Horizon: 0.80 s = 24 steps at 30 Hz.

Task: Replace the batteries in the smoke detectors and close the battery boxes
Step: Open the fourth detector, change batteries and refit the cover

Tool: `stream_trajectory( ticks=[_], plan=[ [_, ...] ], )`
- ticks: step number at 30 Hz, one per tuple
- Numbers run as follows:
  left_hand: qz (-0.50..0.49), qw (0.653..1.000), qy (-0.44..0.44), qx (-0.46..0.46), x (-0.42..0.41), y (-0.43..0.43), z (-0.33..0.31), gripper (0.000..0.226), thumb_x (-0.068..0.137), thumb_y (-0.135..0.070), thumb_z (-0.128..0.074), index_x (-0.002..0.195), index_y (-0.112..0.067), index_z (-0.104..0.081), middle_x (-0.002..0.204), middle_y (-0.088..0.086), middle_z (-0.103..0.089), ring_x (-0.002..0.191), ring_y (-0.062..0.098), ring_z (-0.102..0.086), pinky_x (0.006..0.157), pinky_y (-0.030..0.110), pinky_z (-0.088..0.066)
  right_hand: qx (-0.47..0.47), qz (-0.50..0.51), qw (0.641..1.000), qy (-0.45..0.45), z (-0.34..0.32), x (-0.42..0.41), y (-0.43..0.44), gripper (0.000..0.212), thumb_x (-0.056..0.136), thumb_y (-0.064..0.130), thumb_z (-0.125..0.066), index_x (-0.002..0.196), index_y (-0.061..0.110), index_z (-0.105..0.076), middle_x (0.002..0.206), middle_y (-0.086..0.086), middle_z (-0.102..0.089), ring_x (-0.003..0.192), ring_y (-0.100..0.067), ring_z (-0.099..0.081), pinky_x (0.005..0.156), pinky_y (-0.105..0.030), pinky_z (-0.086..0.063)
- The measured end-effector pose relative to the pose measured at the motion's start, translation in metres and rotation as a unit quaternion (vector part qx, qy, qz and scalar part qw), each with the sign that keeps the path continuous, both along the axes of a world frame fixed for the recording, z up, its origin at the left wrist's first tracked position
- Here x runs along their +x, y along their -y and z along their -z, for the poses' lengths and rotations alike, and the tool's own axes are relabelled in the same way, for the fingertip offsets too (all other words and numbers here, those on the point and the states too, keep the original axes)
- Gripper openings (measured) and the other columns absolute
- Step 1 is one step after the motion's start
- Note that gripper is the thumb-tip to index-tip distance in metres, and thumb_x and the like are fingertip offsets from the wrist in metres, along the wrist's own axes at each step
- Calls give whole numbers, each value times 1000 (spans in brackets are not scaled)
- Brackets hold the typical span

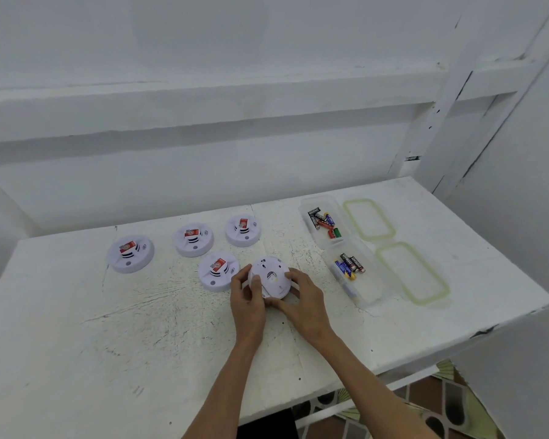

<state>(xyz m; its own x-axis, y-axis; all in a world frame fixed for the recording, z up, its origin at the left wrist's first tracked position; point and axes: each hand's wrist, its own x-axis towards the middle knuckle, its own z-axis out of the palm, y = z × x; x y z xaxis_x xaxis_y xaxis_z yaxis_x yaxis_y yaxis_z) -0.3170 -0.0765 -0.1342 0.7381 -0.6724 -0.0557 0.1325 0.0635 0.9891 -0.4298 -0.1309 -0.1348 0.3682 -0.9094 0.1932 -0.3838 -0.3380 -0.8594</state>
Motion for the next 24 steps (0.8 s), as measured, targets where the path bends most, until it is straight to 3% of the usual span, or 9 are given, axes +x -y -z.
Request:
stream_trajectory(
  ticks=[6,12,17,21,24],
  plan=[
    [3,1000,-14,-4,-1,-2,-4,26,105,-26,-59,131,-28,-61,131,-13,-64,115,-1,-65,89,28,-58,-14,-28,999,26,1,-8,-4,63,79,38,-82,130,19,-51,138,7,-53,122,-1,-54,93,-17,-52],
    [2,1000,-10,1,-1,0,-4,25,105,-19,-60,130,-17,-63,127,-11,-65,106,-12,-64,79,12,-54,10,-32,998,47,2,-12,-5,59,79,34,-83,128,24,-51,138,12,-54,119,-1,-57,91,-19,-53],
    [-12,1000,-26,-11,-2,1,-7,18,102,-16,-63,120,-12,-63,120,-5,-69,109,5,-67,75,13,-55,33,-14,998,52,1,-15,-7,58,76,34,-85,122,32,-51,126,20,-58,110,14,-57,87,-10,-50],
    [-15,999,-38,-16,-4,1,-8,17,102,-21,-65,118,-16,-66,121,-4,-70,108,6,-68,76,17,-57,29,-14,997,71,2,-17,-8,59,74,35,-87,121,27,-53,134,14,-57,116,5,-58,90,-12,-50],
    [4,999,-43,-19,-3,-1,-4,26,109,-28,-51,128,-20,-67,128,-3,-70,116,10,-67,83,28,-60,8,-32,997,75,1,-17,-11,60,82,37,-80,131,26,-49,145,12,-50,125,3,-53,95,-16,-49]
  ],
)
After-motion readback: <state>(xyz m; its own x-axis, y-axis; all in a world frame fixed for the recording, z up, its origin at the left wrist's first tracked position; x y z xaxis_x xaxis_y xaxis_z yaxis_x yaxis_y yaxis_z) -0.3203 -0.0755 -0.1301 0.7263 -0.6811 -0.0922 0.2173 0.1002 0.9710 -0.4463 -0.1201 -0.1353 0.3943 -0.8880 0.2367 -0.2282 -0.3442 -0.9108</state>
